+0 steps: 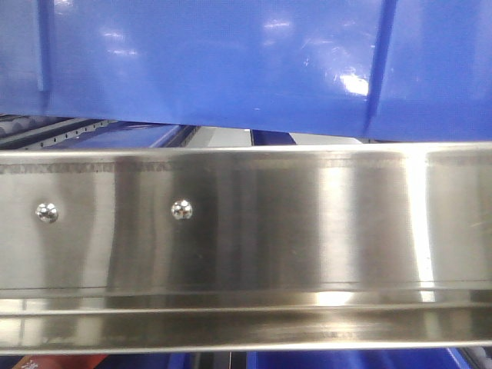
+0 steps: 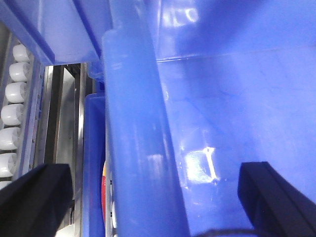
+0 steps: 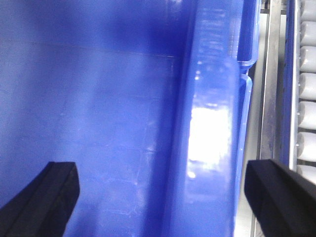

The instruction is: Move blue bin to conveyor side

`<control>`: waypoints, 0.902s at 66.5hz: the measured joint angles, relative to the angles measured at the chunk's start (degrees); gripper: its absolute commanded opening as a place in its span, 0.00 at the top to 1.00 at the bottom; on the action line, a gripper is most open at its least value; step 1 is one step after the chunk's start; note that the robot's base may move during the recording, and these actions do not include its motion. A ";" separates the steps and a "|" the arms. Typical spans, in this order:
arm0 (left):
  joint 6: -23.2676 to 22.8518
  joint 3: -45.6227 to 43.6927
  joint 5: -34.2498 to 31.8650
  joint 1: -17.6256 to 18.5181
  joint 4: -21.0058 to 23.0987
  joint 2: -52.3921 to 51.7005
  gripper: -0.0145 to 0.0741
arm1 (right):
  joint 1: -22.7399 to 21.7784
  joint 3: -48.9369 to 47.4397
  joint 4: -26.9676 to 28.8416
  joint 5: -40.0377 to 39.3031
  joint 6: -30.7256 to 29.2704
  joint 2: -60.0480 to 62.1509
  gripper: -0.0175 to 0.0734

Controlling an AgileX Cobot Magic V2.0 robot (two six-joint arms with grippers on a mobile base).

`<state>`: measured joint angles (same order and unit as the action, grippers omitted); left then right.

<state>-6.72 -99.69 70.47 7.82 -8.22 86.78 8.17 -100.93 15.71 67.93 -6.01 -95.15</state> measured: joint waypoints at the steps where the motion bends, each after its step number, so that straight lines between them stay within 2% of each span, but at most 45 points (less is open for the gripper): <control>1: 0.00 0.00 0.00 0.00 0.00 0.00 0.18 | 0.00 0.00 0.00 0.00 0.00 0.00 0.18; 53: 0.00 0.00 0.00 0.00 0.00 0.00 0.18 | 0.00 0.00 0.00 0.74 -1.38 -0.80 0.18; 60: 0.00 0.00 0.00 0.00 -1.33 0.00 0.18 | 0.00 0.00 0.00 -0.68 -1.50 -0.80 0.18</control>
<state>-6.72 -99.69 70.47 7.82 -9.55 86.78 8.17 -100.93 15.71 67.26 -7.51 -95.96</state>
